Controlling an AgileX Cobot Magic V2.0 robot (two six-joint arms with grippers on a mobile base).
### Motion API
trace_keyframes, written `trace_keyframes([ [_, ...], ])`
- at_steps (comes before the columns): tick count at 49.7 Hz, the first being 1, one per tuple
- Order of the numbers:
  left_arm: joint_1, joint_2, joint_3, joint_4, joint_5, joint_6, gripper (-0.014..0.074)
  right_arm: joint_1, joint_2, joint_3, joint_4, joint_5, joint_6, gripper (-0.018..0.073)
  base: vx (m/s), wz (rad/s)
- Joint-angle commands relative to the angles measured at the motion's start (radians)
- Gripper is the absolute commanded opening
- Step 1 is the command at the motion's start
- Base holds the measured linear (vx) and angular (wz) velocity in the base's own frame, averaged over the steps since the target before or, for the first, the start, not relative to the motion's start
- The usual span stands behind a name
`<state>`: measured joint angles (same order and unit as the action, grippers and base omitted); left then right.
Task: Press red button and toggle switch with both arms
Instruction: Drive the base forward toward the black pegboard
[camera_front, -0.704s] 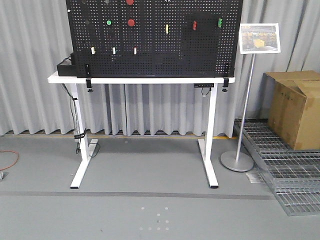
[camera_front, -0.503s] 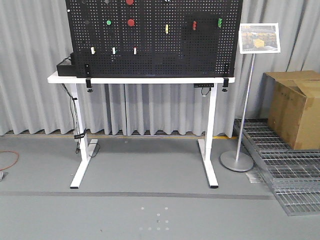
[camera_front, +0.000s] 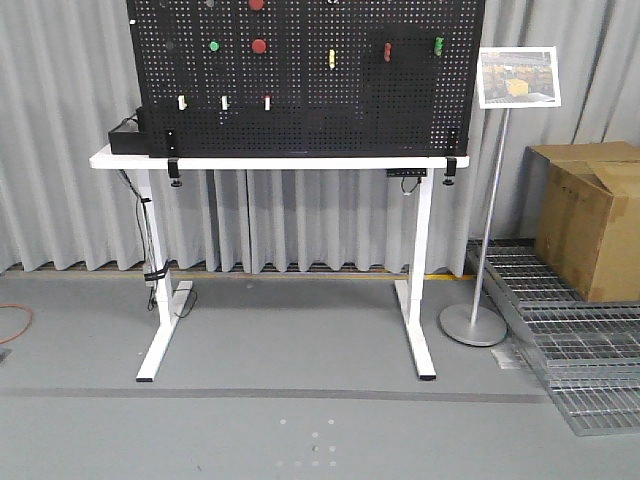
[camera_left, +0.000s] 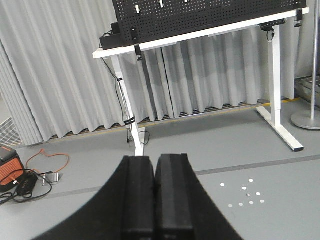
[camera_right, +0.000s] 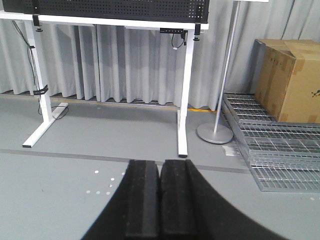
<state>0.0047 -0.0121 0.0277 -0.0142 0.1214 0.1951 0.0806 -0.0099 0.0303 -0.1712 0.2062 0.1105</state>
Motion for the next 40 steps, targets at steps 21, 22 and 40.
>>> trace_keyframes([
  [21,0.003,0.005,0.028,-0.007,-0.079,-0.004,0.0001,-0.005,-0.012,0.011,-0.004,-0.081,-0.003,-0.0003,0.20,0.04],
  [22,0.003,0.005,0.028,-0.007,-0.079,-0.004,0.0001,-0.005,-0.012,0.011,-0.004,-0.081,-0.003,-0.0003,0.26,0.00],
  [40,0.003,0.005,0.028,-0.007,-0.079,-0.004,0.0001,-0.005,-0.012,0.011,-0.004,-0.083,-0.003,-0.0003,0.35,-0.06],
])
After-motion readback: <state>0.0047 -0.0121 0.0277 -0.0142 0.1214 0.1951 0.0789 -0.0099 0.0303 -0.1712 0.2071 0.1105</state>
